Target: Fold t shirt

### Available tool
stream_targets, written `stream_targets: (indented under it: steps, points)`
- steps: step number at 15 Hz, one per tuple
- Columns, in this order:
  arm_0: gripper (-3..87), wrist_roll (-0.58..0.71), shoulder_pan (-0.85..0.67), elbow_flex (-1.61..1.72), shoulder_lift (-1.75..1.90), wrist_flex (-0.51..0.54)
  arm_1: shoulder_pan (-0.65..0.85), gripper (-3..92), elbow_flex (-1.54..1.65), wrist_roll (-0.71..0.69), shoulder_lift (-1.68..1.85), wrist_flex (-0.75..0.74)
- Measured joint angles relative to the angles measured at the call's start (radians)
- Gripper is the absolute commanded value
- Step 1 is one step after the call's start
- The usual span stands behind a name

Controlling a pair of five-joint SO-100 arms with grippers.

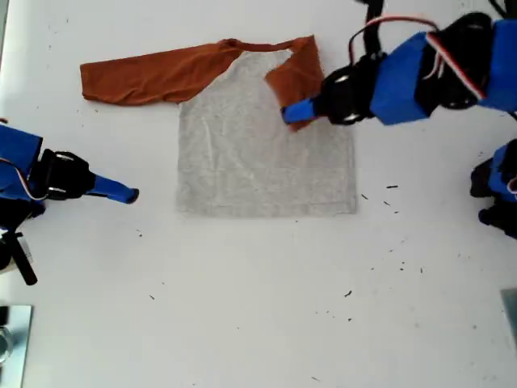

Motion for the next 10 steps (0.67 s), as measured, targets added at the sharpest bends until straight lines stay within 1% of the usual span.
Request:
stream_targets:
  steps: [1,2,4,5,7,8,9,10]
  points:
    - [-0.2,0.000,-0.006,0.000,0.000,0.000,-0.020,16.3,-0.034,0.025,-0.020,0.009]
    - [-0.1,0.000,-0.011,0.000,0.000,0.000,-0.008,16.3,-0.043,0.040,-0.012,0.025]
    - [-0.1,0.000,-0.012,0.000,0.000,0.000,0.012,16.5,-0.041,0.031,0.041,0.094]
    - [-0.1,0.000,-0.012,0.000,0.000,0.000,0.049,15.1,-0.029,0.009,0.107,0.133]
    - [-0.2,0.000,-0.012,0.000,0.000,0.000,0.166,6.0,0.187,-0.020,0.322,0.198]
    - [-0.2,0.000,-0.012,0.000,0.000,0.000,0.233,3.7,0.345,-0.021,0.456,0.232]
    - [1.0,0.011,-0.015,0.000,0.000,0.000,0.261,3.5,0.517,-0.020,0.598,0.267]
    - [3.3,0.046,-0.017,0.000,0.000,0.000,0.256,3.5,0.701,0.008,0.746,0.293]
